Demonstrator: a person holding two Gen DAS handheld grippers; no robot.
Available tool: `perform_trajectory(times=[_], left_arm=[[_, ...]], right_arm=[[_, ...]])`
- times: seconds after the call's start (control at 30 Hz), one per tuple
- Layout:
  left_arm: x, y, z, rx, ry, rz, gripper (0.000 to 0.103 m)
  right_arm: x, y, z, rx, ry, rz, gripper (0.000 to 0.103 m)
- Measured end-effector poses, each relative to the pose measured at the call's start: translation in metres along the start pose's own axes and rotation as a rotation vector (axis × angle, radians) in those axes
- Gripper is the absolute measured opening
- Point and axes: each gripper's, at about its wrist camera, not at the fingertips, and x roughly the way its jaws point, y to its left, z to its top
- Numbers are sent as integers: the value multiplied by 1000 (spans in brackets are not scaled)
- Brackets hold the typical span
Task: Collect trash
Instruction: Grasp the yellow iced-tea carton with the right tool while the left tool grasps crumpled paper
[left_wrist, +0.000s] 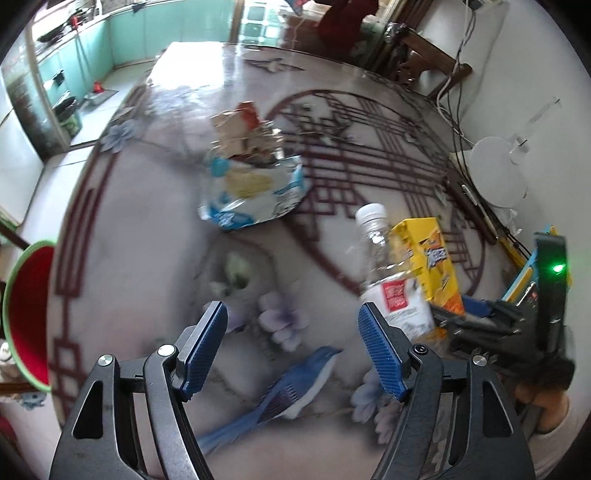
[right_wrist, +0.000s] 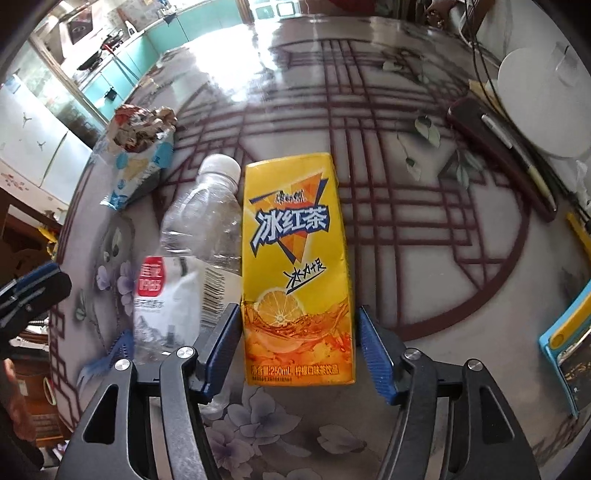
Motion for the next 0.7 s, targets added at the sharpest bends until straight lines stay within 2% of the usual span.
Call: perform_trajectory(times=[0.2,0.37,0.5,0.6,0.63,0.67,0.7], left_arm=[[8,0,29,6,-16,35,74],[18,15,73,-18,-58,92,74],[39,25,106,-46,-72,132,74],[62,29,125,-58,-44,153,73],[69,31,130,-70,-35,149,70],[73,32,133,-79,-30,145,57],[76,33,134,-85,-24,142,50]], right_arm=[[4,-5,4,-8,-18,1,61],[-2,-10,15,-13,-57,9,60],[1,-9,24,-21,-60,16,60],[6,-9,26,-26,-47,22,60],[7,-8,27,-25,-46,24,60],[8,-8,28,-23,-46,25,60],[9,-8,28,-21,-46,27,60]])
